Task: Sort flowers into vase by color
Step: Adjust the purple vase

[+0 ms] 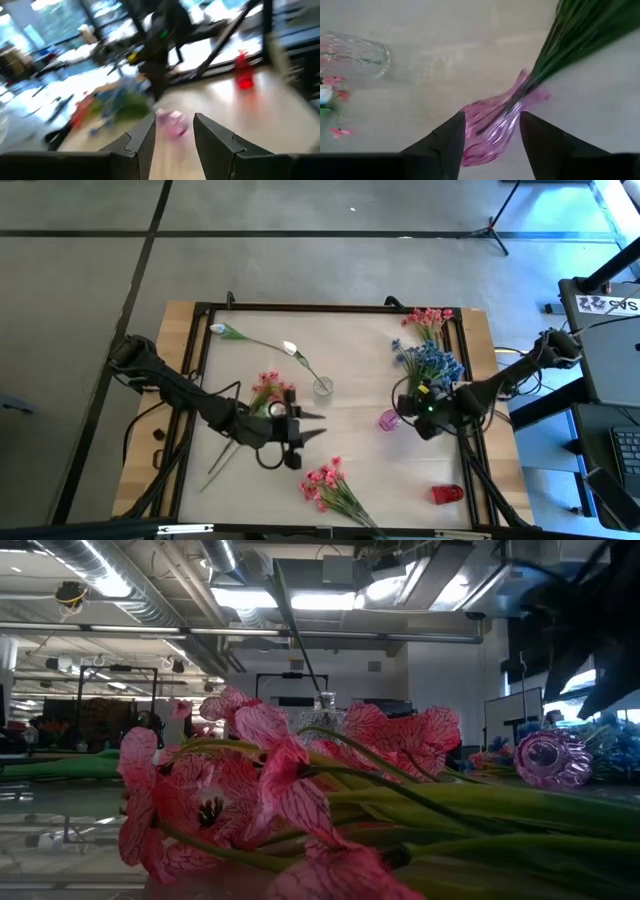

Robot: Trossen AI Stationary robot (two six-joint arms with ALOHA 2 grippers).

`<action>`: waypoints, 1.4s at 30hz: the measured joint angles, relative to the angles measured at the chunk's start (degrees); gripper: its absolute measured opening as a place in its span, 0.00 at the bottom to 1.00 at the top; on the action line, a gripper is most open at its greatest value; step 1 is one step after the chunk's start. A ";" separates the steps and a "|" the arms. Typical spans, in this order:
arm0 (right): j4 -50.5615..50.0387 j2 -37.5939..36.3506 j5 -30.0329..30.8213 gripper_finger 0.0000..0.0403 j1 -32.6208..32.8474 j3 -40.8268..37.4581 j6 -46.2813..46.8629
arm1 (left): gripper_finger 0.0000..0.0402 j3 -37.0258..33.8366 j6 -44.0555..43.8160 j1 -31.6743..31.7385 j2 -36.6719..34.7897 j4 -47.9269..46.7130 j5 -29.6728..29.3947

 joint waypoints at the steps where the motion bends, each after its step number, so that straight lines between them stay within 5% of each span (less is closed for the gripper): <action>1: 1.48 0.27 -1.77 0.49 -1.02 0.00 0.32 | 0.32 0.00 -1.13 0.50 0.00 -2.13 -0.78; 6: 5.88 3.90 -5.44 0.64 -3.83 0.00 6.28 | 0.32 -0.02 -7.21 1.57 -0.01 -14.49 -4.45; 11: 5.09 7.21 -12.66 0.79 -6.45 -0.04 11.21 | 0.32 -0.02 -8.62 1.64 -0.09 -16.73 -7.94; 15: 4.66 8.16 -9.00 0.81 -6.54 -0.04 13.11 | 0.32 -0.02 -6.28 1.65 -0.09 -15.36 -8.11; 36: 12.29 10.48 -9.29 0.42 -14.91 -8.13 13.84 | 0.32 -0.02 -4.24 1.77 -0.11 -15.30 -8.30; 42: 13.87 10.59 -9.65 0.40 -14.98 -8.20 13.40 | 0.32 -0.02 -4.21 1.77 -0.11 -15.30 -8.31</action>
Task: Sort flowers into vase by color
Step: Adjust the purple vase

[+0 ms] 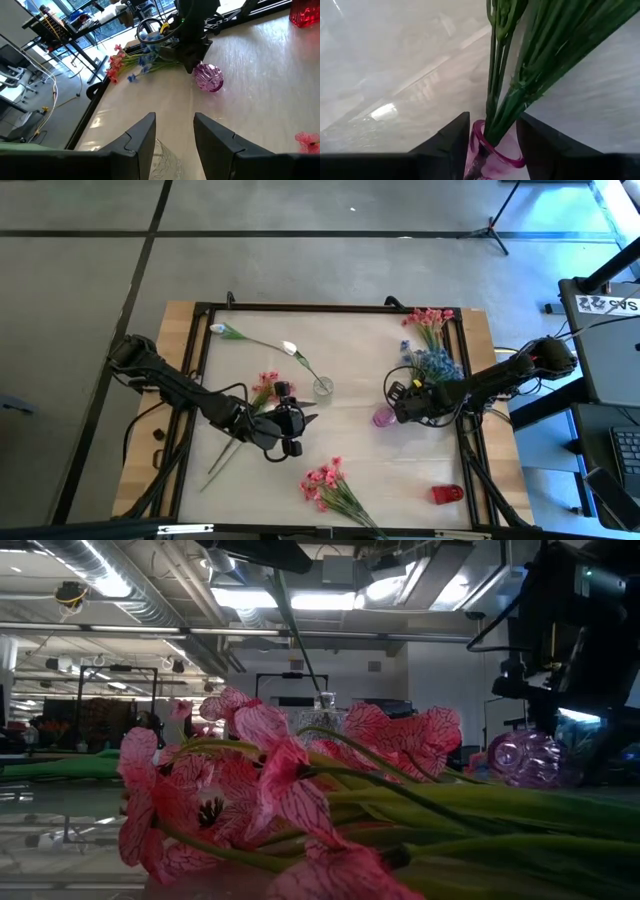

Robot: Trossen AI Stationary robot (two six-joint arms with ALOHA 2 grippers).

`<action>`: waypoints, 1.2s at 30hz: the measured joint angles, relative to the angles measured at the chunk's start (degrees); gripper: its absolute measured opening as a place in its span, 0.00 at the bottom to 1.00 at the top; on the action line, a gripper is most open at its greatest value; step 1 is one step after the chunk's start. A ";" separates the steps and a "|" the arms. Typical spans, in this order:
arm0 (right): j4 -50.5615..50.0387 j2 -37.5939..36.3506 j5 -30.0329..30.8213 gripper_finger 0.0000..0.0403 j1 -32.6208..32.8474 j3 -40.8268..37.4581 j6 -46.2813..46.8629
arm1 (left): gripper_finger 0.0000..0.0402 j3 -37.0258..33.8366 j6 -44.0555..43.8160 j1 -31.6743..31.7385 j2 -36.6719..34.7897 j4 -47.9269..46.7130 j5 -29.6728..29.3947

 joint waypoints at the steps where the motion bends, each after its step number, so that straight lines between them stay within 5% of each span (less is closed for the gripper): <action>1: 0.16 0.00 0.33 0.40 0.00 0.00 -0.02 | 0.32 0.00 -0.01 0.00 0.00 0.00 0.00; 23: -0.50 -0.09 -4.31 0.48 0.02 0.13 -8.74 | 0.32 -0.24 -3.99 -2.70 -1.97 -5.15 -3.78; 36: -1.05 -0.03 -15.49 0.48 0.11 2.27 -3.62 | 0.27 -1.79 -9.76 1.38 -2.38 -5.25 5.22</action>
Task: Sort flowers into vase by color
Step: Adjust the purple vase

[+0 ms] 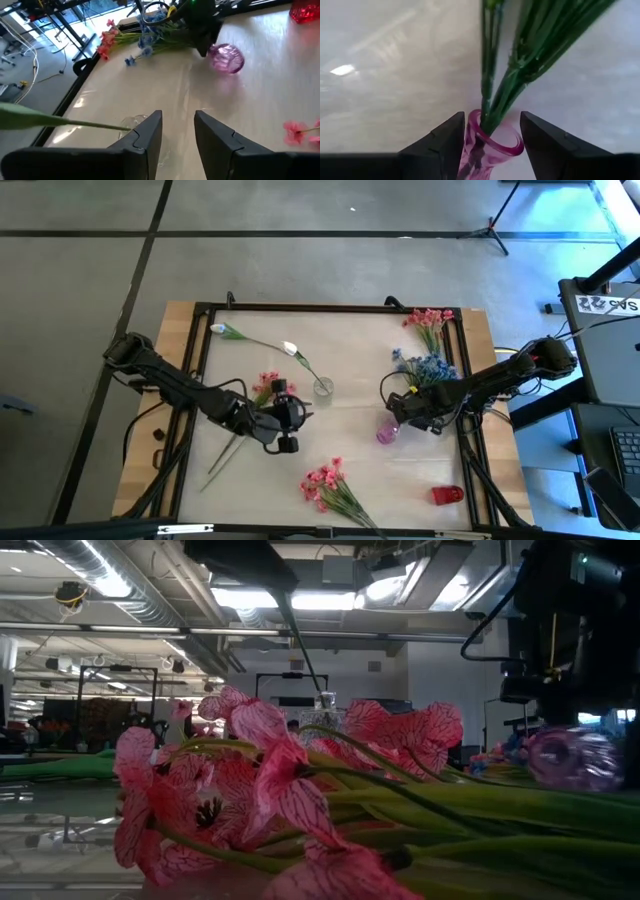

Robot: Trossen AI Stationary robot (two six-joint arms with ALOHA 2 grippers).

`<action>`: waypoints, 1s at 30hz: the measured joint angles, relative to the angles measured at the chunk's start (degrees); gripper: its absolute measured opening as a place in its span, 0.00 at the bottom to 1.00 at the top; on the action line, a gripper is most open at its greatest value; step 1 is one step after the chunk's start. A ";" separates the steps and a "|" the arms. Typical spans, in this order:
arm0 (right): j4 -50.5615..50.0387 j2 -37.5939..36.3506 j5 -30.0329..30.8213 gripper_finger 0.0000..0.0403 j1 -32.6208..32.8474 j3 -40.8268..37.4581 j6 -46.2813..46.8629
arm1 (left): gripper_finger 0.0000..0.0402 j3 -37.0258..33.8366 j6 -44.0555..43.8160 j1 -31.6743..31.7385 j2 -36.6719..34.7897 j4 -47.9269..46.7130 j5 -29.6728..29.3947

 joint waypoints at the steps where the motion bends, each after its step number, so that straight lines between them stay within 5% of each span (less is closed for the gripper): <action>1: -0.30 0.01 -1.72 0.48 -0.03 0.00 0.61 | 0.26 -0.35 0.03 -0.02 0.00 -0.19 0.06; 7: -3.87 0.03 -10.13 0.48 -0.04 0.00 5.72 | 0.20 -1.67 0.10 -0.38 0.00 -0.08 0.26; 22: -0.34 1.35 -9.52 0.48 -0.10 0.13 10.90 | 0.13 -4.09 -1.09 -6.58 -0.06 0.37 0.42; 30: -0.56 2.70 -6.53 0.39 -0.52 0.37 9.90 | 0.13 -4.09 -0.96 -9.67 -1.86 0.96 0.42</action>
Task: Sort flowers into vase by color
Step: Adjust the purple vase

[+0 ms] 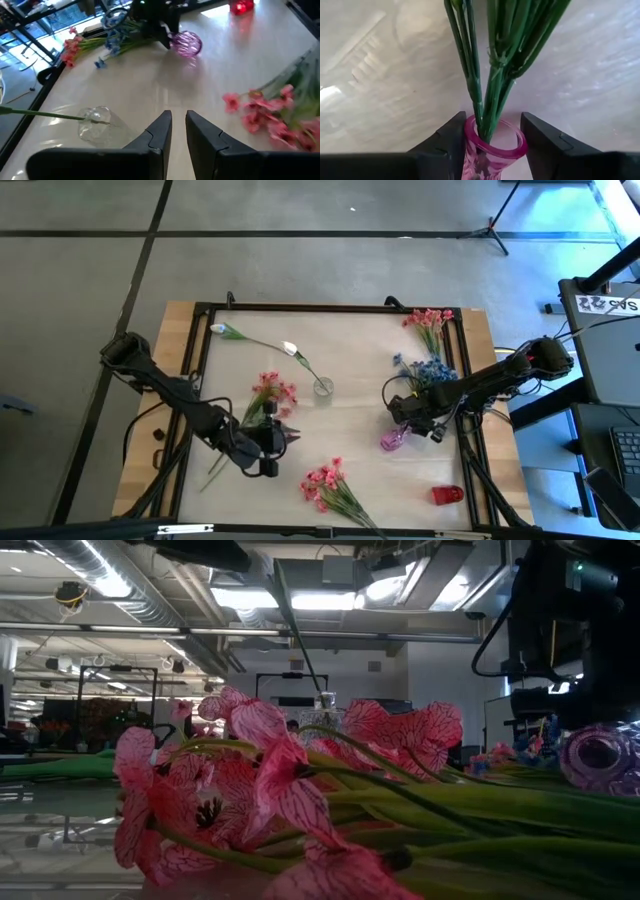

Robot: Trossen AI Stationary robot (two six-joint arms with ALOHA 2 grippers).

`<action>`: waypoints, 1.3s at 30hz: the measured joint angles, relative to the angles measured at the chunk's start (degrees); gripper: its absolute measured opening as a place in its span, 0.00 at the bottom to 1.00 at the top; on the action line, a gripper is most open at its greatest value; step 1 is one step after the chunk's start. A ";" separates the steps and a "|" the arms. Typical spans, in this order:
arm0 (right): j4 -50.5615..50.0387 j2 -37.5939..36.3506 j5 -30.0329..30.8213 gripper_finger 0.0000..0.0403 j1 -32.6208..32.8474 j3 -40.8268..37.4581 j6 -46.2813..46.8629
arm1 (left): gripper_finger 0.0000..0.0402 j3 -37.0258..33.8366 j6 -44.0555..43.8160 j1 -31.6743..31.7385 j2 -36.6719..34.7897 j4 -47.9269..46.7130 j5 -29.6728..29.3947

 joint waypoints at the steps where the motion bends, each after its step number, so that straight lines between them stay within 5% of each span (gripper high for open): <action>1: -0.09 0.02 0.35 0.39 0.00 0.00 0.00 | 0.13 0.00 0.10 -0.36 0.02 0.04 0.00; 20: -5.93 0.25 12.95 0.40 0.11 1.12 -9.02 | 0.13 0.00 -0.09 -0.54 0.02 -0.91 -2.65; 39: -12.68 0.26 37.98 0.40 0.04 4.42 -32.15 | 0.13 0.00 -2.16 3.18 0.02 -1.70 -6.55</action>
